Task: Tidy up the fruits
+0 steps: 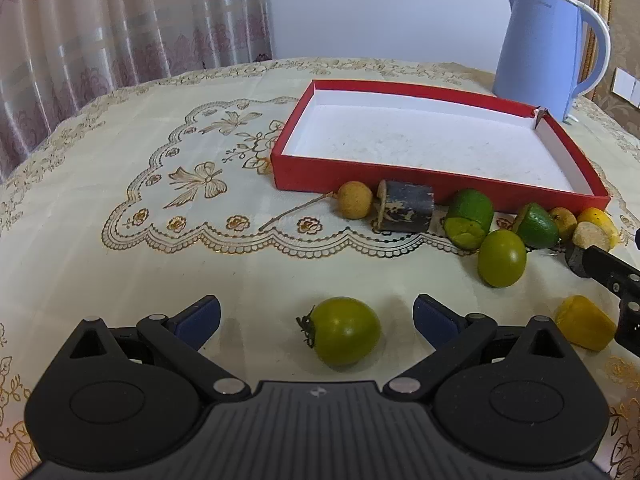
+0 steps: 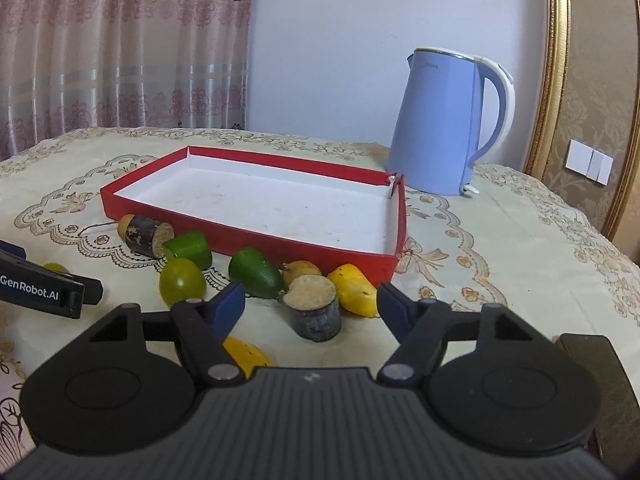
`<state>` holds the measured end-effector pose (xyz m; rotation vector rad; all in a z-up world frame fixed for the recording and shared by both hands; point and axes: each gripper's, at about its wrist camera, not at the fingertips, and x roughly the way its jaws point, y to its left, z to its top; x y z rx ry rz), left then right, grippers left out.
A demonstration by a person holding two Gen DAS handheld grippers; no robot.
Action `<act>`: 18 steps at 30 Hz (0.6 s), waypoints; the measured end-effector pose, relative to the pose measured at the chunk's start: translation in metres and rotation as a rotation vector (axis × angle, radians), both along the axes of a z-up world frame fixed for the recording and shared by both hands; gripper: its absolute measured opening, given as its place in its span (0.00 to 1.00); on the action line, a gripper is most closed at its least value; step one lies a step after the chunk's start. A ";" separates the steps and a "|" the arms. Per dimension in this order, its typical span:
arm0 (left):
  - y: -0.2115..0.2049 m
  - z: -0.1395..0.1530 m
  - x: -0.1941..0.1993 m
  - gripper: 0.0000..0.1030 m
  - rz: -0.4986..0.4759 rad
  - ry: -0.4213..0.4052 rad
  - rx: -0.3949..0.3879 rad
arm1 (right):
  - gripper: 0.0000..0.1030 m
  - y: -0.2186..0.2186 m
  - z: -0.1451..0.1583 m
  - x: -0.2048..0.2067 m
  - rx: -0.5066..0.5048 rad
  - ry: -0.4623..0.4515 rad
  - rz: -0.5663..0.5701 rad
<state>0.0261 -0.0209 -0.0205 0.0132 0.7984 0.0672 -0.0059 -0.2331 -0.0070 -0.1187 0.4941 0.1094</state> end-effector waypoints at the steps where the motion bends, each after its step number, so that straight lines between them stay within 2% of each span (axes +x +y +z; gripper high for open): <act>1: 0.002 -0.001 0.000 1.00 0.001 0.003 -0.004 | 0.69 0.000 0.000 0.000 -0.005 -0.004 0.003; 4: 0.004 -0.003 0.002 1.00 0.009 0.016 -0.001 | 0.69 0.002 -0.001 -0.001 -0.030 -0.018 -0.002; 18: 0.002 -0.006 0.005 1.00 0.022 0.026 0.005 | 0.70 0.000 0.001 -0.004 -0.020 -0.031 -0.009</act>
